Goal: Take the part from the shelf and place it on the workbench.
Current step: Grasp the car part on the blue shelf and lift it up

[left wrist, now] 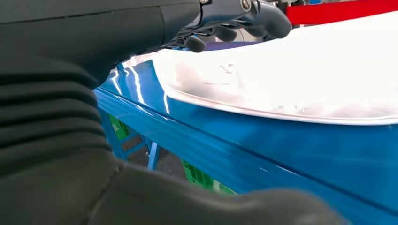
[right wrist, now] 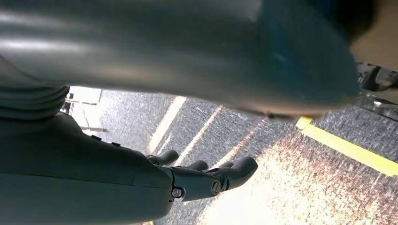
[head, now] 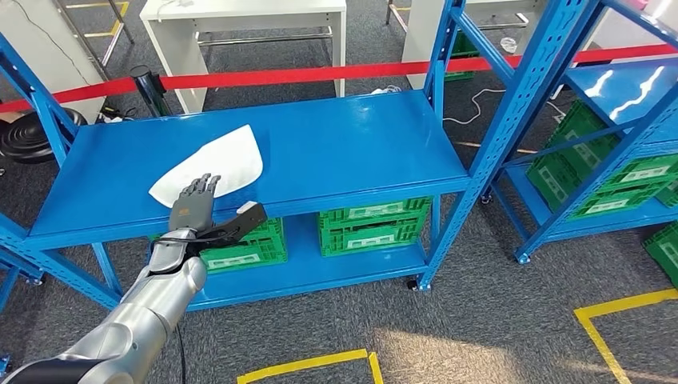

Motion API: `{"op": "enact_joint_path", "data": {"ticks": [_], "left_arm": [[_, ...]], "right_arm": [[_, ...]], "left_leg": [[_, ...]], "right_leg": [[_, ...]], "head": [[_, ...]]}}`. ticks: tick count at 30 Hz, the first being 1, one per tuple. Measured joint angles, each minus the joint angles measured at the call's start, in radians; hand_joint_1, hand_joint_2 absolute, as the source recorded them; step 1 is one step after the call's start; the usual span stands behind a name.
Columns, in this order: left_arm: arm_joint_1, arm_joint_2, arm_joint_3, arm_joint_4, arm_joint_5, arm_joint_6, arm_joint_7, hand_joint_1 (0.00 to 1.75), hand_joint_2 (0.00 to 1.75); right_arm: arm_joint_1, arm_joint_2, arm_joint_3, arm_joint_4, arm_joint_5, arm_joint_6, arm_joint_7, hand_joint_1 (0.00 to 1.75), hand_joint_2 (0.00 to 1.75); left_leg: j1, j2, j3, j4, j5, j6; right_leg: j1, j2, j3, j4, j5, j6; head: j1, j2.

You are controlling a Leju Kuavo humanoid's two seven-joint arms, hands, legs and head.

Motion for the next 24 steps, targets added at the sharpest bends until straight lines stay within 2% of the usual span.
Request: {"op": "enact_joint_path", "data": {"ticks": [1, 2, 3, 4, 6, 7, 8, 10, 12, 14, 18, 22, 24], "left_arm": [[0.002, 0.0, 0.001, 0.0, -0.002, 0.0, 0.001, 0.0, 0.0], [0.004, -0.001, 0.001, 0.001, -0.006, 0.0, 0.002, 0.0, 0.0], [0.004, -0.001, 0.001, 0.001, -0.011, 0.0, 0.002, 0.0, 0.0], [0.005, -0.001, 0.001, 0.001, -0.018, 0.001, 0.002, 0.0, 0.0], [0.004, -0.002, 0.001, 0.0, -0.033, 0.004, -0.001, 0.0, 0.0], [0.004, -0.002, 0.001, 0.0, -0.039, 0.004, -0.001, 0.0, 0.0], [0.004, -0.002, 0.001, 0.0, -0.044, 0.005, -0.001, 0.0, 0.0], [0.004, -0.002, 0.001, 0.0, -0.049, 0.007, -0.002, 0.0, 0.0], [0.004, -0.002, 0.001, 0.0, -0.051, 0.009, -0.005, 0.0, 0.0], [0.003, -0.002, 0.001, 0.0, -0.051, 0.011, -0.008, 0.0, 0.0], [0.002, -0.003, 0.001, 0.0, -0.052, 0.017, 0.006, 0.0, 1.75], [0.002, -0.003, 0.001, 0.0, -0.065, 0.035, 0.025, 0.0, 1.75], [0.002, -0.004, 0.001, 0.0, -0.069, 0.041, 0.033, 0.0, 1.75]], "right_arm": [[0.0, 0.0, 0.0, 0.0, 0.0, 0.0, -0.015, 0.0, 0.0], [0.001, 0.0, 0.0, 0.0, 0.0, 0.0, -0.035, 0.0, 0.0], [0.0, 0.0, 0.0, 0.0, 0.001, 0.0, -0.058, 0.0, 0.0], [0.0, -0.001, 0.0, 0.0, 0.002, 0.0, -0.076, 0.0, 0.0], [0.001, 0.0, 0.0, 0.001, 0.003, 0.001, -0.084, 0.0, 0.0], [0.001, 0.001, 0.0, 0.002, 0.003, 0.002, -0.082, 0.0, 0.0], [0.002, 0.002, 0.0, 0.002, 0.004, 0.002, -0.079, 0.0, 0.0], [0.003, 0.003, 0.0, 0.003, 0.004, 0.003, -0.067, 0.0, 0.0], [0.003, 0.003, 0.0, 0.003, 0.004, 0.003, -0.047, 0.0, 0.0], [0.003, 0.003, 0.0, 0.003, 0.005, 0.003, -0.024, 0.0, 0.0], [0.002, 0.003, 0.001, 0.003, 0.006, 0.003, 0.007, 0.0, 0.0], [0.001, 0.003, 0.002, 0.003, 0.007, 0.002, 0.012, 0.0, 0.0], [0.001, 0.003, 0.002, 0.003, 0.008, 0.002, 0.012, 0.0, 0.0]], "left_leg": [[0.0, 0.002, 0.0, 0.005, -0.001, -0.004], [0.002, 0.003, 0.0, 0.012, -0.003, -0.008], [0.004, 0.004, 0.0, 0.02, -0.006, -0.014], [0.008, 0.004, 0.0, 0.029, -0.013, -0.021], [0.011, 0.001, -0.003, 0.048, -0.03, -0.036], [0.01, -0.001, -0.007, 0.054, -0.036, -0.043], [0.007, -0.001, -0.009, 0.058, -0.041, -0.047], [0.004, -0.003, -0.009, 0.055, -0.042, -0.043], [0.003, -0.002, -0.003, 0.047, -0.04, -0.037], [0.003, -0.002, 0.002, 0.039, -0.04, -0.036], [0.003, -0.001, 0.005, 0.032, -0.038, -0.042], [0.005, -0.001, 0.005, 0.029, -0.036, -0.067], [0.005, -0.001, 0.005, 0.029, -0.035, -0.071]], "right_leg": [[-0.001, 0.0, -0.028, 0.058, -0.02, 0.001], [-0.003, 0.0, -0.04, 0.082, -0.023, 0.003], [-0.004, 0.0, -0.031, 0.066, -0.007, 0.004], [-0.007, -0.001, -0.004, 0.014, 0.023, 0.006], [-0.011, -0.001, 0.052, -0.098, 0.058, 0.008], [-0.011, 0.0, 0.066, -0.129, 0.061, 0.003], [-0.01, 0.002, 0.069, -0.137, 0.054, -0.003], [-0.01, 0.005, 0.067, -0.138, 0.054, -0.014], [-0.01, 0.007, 0.068, -0.139, 0.052, -0.018], [-0.01, 0.008, 0.068, -0.139, 0.049, -0.024], [-0.007, 0.008, 0.07, -0.139, 0.047, -0.032], [-0.006, 0.006, 0.071, -0.139, 0.048, -0.035], [-0.006, 0.006, 0.072, -0.139, 0.049, -0.035]], "head": [[0.0, 0.0], [0.0, 0.0], [0.0, 0.0], [0.0, 0.0], [0.002, 0.0], [0.003, 0.0], [0.003, 0.0], [0.002, 0.0], [0.001, 0.0], [0.001, 0.0], [0.002, 0.0], [0.002, 0.0], [0.002, 0.0]]}}
